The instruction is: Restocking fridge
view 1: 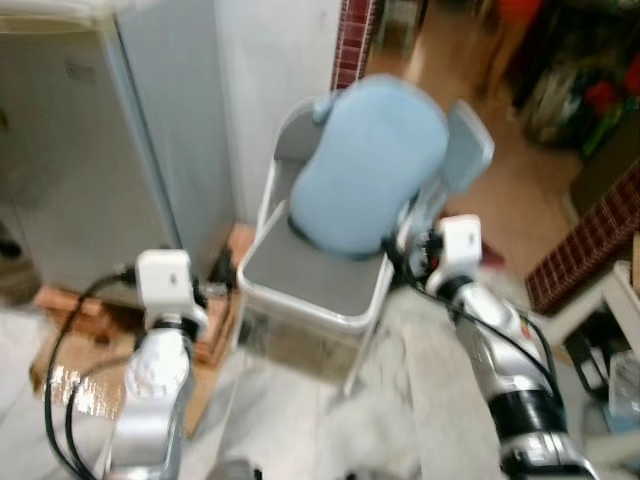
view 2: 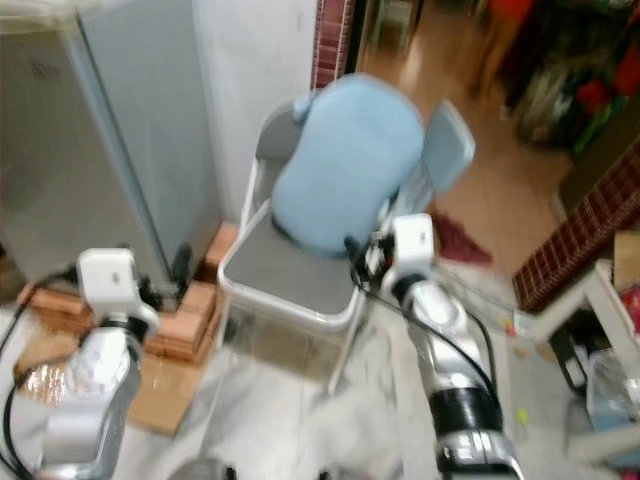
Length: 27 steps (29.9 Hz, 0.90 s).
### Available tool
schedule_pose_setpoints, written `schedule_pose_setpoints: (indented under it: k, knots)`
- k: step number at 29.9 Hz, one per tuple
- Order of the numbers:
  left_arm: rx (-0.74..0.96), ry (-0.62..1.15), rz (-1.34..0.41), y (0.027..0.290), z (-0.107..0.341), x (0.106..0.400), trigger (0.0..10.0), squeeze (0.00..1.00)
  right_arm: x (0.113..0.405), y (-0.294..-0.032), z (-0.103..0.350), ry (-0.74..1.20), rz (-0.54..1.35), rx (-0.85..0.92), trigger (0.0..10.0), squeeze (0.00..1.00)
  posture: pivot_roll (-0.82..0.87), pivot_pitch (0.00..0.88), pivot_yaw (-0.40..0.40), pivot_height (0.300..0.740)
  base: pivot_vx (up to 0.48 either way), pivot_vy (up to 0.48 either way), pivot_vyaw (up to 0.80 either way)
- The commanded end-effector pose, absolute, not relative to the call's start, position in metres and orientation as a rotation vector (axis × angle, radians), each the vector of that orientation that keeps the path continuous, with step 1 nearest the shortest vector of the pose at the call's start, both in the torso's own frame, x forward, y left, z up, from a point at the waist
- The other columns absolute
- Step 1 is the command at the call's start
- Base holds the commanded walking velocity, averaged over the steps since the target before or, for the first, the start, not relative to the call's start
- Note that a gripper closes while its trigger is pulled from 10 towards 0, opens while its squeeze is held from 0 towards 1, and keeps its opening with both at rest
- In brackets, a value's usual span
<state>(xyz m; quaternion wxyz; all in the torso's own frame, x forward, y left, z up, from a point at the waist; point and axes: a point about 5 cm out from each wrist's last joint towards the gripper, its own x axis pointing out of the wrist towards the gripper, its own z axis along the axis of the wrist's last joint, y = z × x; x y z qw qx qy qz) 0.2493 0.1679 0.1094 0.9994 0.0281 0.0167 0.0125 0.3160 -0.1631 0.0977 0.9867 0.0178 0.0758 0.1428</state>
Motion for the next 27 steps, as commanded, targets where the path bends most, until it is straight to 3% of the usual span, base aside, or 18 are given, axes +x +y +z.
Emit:
schedule_pose_setpoints:
  k: [1, 8, 17, 27]
  knots:
    - [0.079, 0.022, 0.032, 0.1734, 0.1125, 0.2490, 10.0, 0.00, 0.3206, -0.1561, 0.1073, 0.119, 0.306, 0.047, 10.0, 0.00, 0.09, 0.000, -0.077, 0.740, 0.000, 0.480, 0.00]
    - [0.093, 0.022, 0.018, 0.1703, 0.1136, 0.2493, 10.0, 0.00, 0.3226, -0.1512, 0.1097, 0.101, 0.327, 0.037, 10.0, 0.00, 0.09, 0.000, -0.076, 0.740, 0.000, 0.480, 0.06]
    - [0.088, 0.020, -0.006, 0.1679, 0.1148, 0.2498, 10.0, 0.00, 0.3243, -0.1485, 0.1102, 0.100, 0.329, 0.034, 10.0, 0.00, 0.09, 0.000, -0.076, 0.740, 0.000, 0.480, 0.77]
    - [0.075, 0.020, -0.026, 0.1645, 0.1148, 0.2501, 10.0, 0.00, 0.3275, -0.1492, 0.1116, 0.094, 0.317, 0.049, 10.0, 0.00, 0.09, 0.000, -0.077, 0.740, 0.000, 0.480, 0.00]
